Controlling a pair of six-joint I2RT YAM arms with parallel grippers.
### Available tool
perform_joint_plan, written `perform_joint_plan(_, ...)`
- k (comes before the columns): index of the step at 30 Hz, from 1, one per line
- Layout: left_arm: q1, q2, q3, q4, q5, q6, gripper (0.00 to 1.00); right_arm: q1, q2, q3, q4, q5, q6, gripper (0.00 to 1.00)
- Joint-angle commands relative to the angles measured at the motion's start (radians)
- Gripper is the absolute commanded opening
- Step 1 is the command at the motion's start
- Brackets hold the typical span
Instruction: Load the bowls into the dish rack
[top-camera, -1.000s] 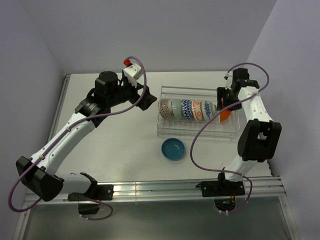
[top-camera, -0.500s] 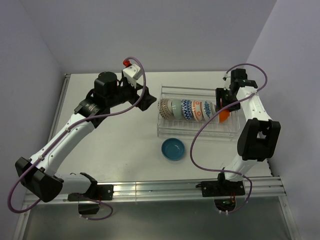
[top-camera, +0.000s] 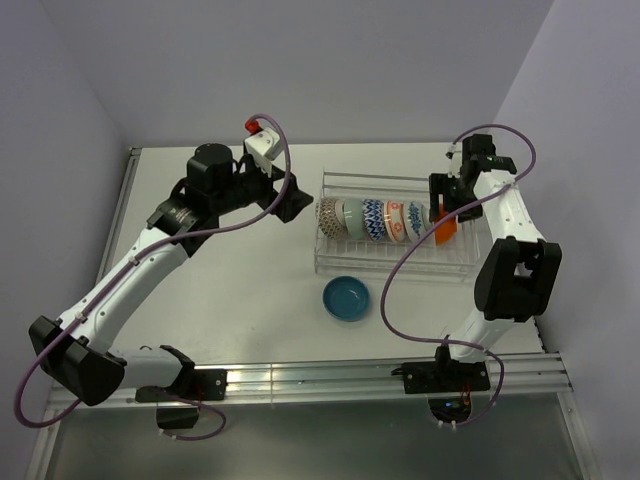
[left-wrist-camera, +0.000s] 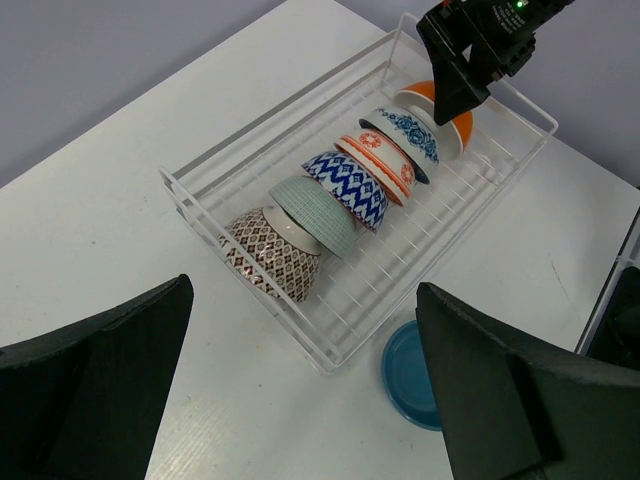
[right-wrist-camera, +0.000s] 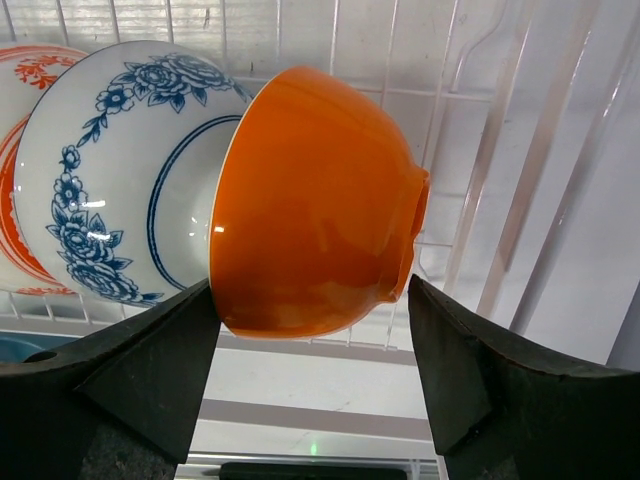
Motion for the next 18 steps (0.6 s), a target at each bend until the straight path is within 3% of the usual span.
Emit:
perform_joint_plan(1,0.003,-0.044,-0.01,0.019,0.024,-0.005,0.99,0.009,-0.018,0.039,-0.016,-0.013,0.0,0.81)
perform_joint_plan(13,0.003,-0.083,-0.085,0.001,0.085,0.038,1.0,0.016,-0.025,0.068,-0.063,-0.128,0.011,0.82)
perform_joint_plan(18,0.003,-0.126,-0.195,-0.046,0.224,0.213,0.98,0.017,-0.056,0.111,-0.097,-0.146,0.008,0.85)
